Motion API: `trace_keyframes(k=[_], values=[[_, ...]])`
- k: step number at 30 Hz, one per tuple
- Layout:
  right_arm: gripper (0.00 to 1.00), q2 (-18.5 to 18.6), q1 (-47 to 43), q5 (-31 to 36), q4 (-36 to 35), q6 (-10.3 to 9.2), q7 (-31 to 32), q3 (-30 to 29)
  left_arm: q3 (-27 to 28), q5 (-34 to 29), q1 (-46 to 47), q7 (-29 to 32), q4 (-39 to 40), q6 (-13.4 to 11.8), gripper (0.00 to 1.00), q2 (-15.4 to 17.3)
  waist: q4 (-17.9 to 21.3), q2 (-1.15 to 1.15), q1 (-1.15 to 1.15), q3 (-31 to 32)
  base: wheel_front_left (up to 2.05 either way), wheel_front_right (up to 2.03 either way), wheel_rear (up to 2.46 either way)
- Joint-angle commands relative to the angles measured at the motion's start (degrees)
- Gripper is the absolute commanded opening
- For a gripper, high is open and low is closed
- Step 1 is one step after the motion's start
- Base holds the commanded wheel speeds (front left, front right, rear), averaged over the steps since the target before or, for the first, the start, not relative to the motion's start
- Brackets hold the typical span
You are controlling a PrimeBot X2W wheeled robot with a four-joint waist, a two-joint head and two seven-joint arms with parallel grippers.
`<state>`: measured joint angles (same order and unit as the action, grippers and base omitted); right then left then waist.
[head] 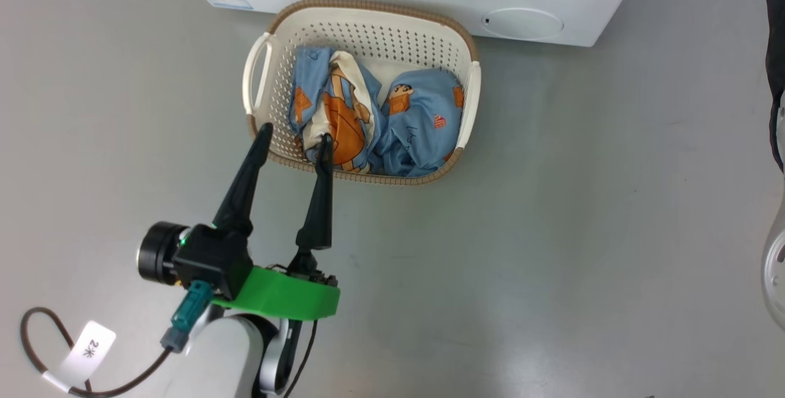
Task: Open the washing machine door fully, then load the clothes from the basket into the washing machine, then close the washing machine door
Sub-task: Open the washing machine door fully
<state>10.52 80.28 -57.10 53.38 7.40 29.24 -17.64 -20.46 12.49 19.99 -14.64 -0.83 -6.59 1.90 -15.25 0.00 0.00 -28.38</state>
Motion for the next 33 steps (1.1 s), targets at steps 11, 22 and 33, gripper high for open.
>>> trace_keyframes(k=[11, 22, 33], values=[[0.0, -2.19, 4.08, 3.47, -2.18, 0.09, 2.23, -1.2, 0.42, 1.17, 3.34, -0.36, 2.39, -0.93, 1.0, 0.98, -1.14, 0.0, 0.0, -2.9, 0.0, 0.0, 0.0], [0.0, -3.33, 5.41, 6.42, -2.28, 0.09, 3.8, -3.46, -0.04, 2.41, 3.84, -0.36, 2.24, -1.42, 1.0, 0.98, -2.22, 0.0, 0.0, -3.88, 0.0, 0.0, 0.0], [0.0, -3.55, 7.79, 9.6, -0.2, 0.09, 8.14, -6.36, -0.58, 2.95, 4.28, -0.36, 2.4, -1.69, 1.0, 0.98, -2.78, 0.0, 0.0, -5.16, 0.0, 0.0, 0.0]])
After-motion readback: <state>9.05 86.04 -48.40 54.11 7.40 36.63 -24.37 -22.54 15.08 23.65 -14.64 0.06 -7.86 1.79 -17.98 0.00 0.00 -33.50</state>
